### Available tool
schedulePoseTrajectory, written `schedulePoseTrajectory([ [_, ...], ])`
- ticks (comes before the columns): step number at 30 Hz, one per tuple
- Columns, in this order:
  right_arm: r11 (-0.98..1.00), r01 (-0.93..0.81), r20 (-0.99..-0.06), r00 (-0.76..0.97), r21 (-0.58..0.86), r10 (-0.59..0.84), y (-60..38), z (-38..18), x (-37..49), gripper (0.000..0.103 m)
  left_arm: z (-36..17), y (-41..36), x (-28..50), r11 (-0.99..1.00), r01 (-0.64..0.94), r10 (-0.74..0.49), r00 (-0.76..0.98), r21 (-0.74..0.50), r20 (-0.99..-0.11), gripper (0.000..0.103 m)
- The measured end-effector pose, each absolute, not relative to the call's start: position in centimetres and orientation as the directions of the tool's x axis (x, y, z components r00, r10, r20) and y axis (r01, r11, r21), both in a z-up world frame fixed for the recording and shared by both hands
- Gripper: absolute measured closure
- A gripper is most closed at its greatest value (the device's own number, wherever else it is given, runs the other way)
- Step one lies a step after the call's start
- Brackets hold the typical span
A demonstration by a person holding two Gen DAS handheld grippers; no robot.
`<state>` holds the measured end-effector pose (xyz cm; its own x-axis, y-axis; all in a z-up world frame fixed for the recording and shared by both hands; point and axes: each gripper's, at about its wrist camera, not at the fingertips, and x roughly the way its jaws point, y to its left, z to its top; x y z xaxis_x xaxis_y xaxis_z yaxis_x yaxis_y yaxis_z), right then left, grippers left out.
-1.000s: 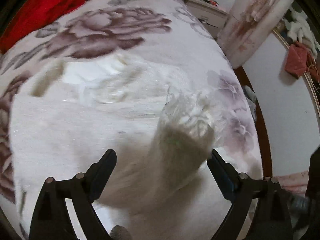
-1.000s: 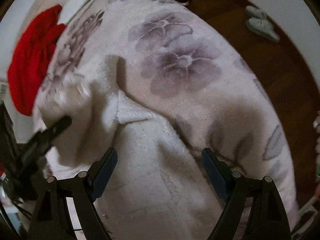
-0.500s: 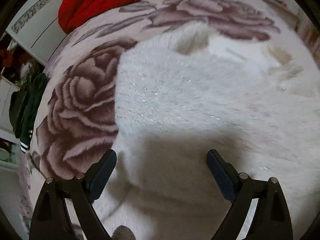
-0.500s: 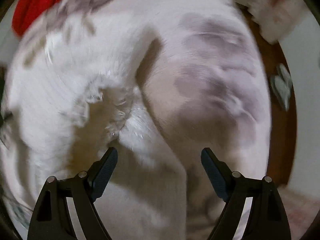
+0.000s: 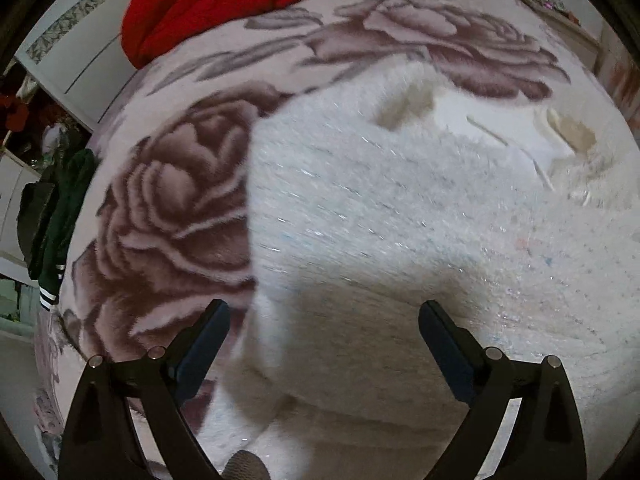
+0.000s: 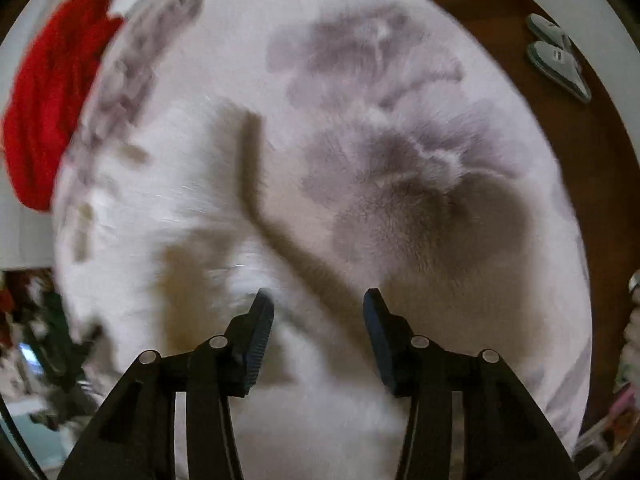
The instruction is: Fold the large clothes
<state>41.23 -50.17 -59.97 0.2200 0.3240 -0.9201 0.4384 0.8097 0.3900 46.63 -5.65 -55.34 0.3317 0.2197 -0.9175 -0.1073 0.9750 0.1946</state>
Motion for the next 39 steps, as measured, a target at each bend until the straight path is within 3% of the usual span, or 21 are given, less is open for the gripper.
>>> schedulePoseTrajectory([
  [5,0.680,0.348,-0.764,0.317,0.645,0.562,-49.2,-58.4,41.5,0.040,-56.1,-4.4,47.0,0.972,-0.140,0.225,0.303,0.190,-0.926,0.006],
  [6,0.679,0.320,-0.751,0.285,0.661,0.596,-48.2,-59.2,42.2,0.034,-56.4,-4.2,47.2,0.972,-0.144,0.220,0.293,0.185,-0.930,0.006],
  [8,0.720,0.295,-0.777,0.198,0.628,0.597,-45.9,-61.3,43.5,0.034,-56.6,-4.2,47.2,0.972,-0.149,0.220,0.287,0.184,-0.932,0.006],
  [9,0.727,0.285,-0.779,0.169,0.625,0.604,-45.1,-62.1,43.9,0.051,-56.4,-4.2,47.2,0.972,-0.147,0.218,0.289,0.182,-0.932,0.006],
  [10,0.750,0.268,-0.796,0.165,0.605,0.582,-44.4,-62.4,44.3,0.086,-55.9,-4.2,47.1,0.974,-0.145,0.211,0.299,0.174,-0.931,0.006],
  [11,0.794,0.235,-0.828,0.175,0.560,0.532,-43.8,-61.7,44.8,0.086,-55.3,-4.2,47.0,0.975,-0.145,0.209,0.315,0.171,-0.926,0.006],
  [12,0.820,0.207,-0.843,0.214,0.534,0.494,-43.5,-60.4,45.1,0.098,-54.8,-4.2,47.0,0.974,-0.144,0.212,0.326,0.173,-0.921,0.006],
  [15,0.833,0.193,-0.826,0.364,0.519,0.431,-44.8,-56.4,46.1,0.097,-54.1,-3.8,47.3,0.961,-0.151,0.271,0.351,0.231,-0.896,0.006],
  [17,0.901,0.191,-0.904,0.265,0.390,0.335,-44.4,-57.1,48.0,0.083,-54.4,-3.4,47.7,0.938,-0.166,0.345,0.341,0.305,-0.875,0.006],
  [18,0.924,0.191,-0.935,0.200,0.332,0.294,-43.9,-57.5,48.7,0.066,-54.5,-3.2,47.9,0.924,-0.177,0.382,0.336,0.340,-0.861,0.006],
  [19,0.948,0.199,-0.965,0.138,0.248,0.223,-43.6,-57.7,49.3,0.058,-54.4,-2.9,48.1,0.901,-0.191,0.433,0.341,0.389,-0.834,0.006],
  [22,0.958,0.256,-0.973,0.219,0.131,0.074,-43.8,-53.9,49.3,0.058,-54.0,-1.9,49.0,0.848,-0.233,0.530,0.361,0.476,-0.767,0.006],
  [23,0.953,0.262,-0.949,0.308,0.154,0.069,-43.1,-51.5,49.3,0.057,-54.3,-1.6,49.4,0.842,-0.238,0.539,0.360,0.484,-0.761,0.006],
  [25,0.925,0.221,-0.906,0.366,0.309,0.215,-40.9,-50.5,50.2,0.049,-55.2,-0.7,50.4,0.841,-0.247,0.541,0.341,0.482,-0.769,0.006],
  [29,0.752,0.185,-0.775,0.165,0.632,0.610,-32.3,-57.9,55.8,0.049,-56.6,0.1,51.5,0.841,-0.242,0.540,0.320,0.484,-0.778,0.006],
  [32,0.725,0.172,-0.740,0.040,0.667,0.671,-26.0,-64.0,59.6,0.049,-57.0,0.2,51.8,0.844,-0.230,0.536,0.322,0.485,-0.781,0.006],
  [36,0.821,0.133,-0.825,-0.035,0.555,0.564,-21.1,-68.5,61.8,0.047,-57.1,0.5,52.0,0.855,-0.220,0.518,0.334,0.469,-0.787,0.006],
  [37,0.827,0.120,-0.830,-0.033,0.549,0.556,-20.5,-68.7,62.1,0.051,-57.0,0.5,52.0,0.858,-0.217,0.513,0.336,0.465,-0.790,0.006],
  [38,0.848,0.086,-0.850,-0.020,0.524,0.527,-19.8,-68.5,62.1,0.064,-57.0,0.6,51.9,0.861,-0.216,0.508,0.336,0.460,-0.793,0.006],
  [39,0.861,0.042,-0.862,0.014,0.507,0.507,-19.2,-67.8,61.9,0.095,-56.8,0.6,51.8,0.866,-0.214,0.500,0.338,0.453,-0.797,0.006],
])
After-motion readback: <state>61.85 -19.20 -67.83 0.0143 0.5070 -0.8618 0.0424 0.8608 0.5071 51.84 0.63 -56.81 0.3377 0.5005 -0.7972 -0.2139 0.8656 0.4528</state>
